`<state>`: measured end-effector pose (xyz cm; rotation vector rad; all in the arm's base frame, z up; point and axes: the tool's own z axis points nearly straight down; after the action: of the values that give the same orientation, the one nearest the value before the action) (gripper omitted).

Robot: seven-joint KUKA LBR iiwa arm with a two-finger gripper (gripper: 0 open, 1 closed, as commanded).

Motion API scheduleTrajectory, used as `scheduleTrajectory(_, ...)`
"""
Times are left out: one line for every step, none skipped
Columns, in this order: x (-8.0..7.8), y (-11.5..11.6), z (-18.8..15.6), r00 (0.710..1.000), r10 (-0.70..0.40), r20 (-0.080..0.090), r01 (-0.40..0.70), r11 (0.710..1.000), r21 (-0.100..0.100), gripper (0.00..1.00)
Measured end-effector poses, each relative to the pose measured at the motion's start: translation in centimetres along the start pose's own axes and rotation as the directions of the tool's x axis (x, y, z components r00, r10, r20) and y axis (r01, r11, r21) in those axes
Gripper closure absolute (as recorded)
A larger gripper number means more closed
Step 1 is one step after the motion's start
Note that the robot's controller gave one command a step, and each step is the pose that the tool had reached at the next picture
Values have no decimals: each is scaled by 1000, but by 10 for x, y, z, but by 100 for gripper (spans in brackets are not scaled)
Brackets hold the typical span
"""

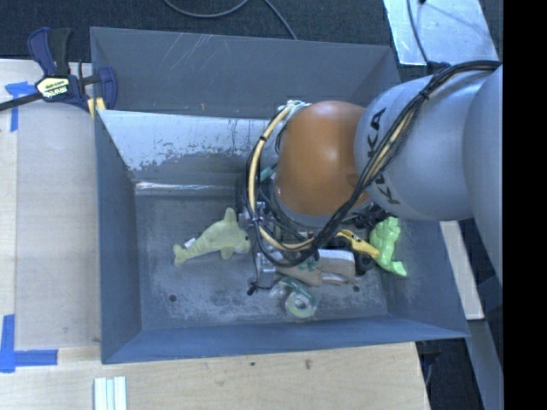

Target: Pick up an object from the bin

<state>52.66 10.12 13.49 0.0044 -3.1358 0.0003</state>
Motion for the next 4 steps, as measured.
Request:
scheduleTrajectory(-2,0,-5,1000,3,8,-2,1000,-1,0)
scheduleTrajectory(-30,8,16,998,59,11,-59,998,-2,0)
scheduleTrajectory(-33,23,65,936,352,9,-352,936,-4,100)
scheduleTrajectory(-33,23,65,936,353,9,-353,936,-4,100)
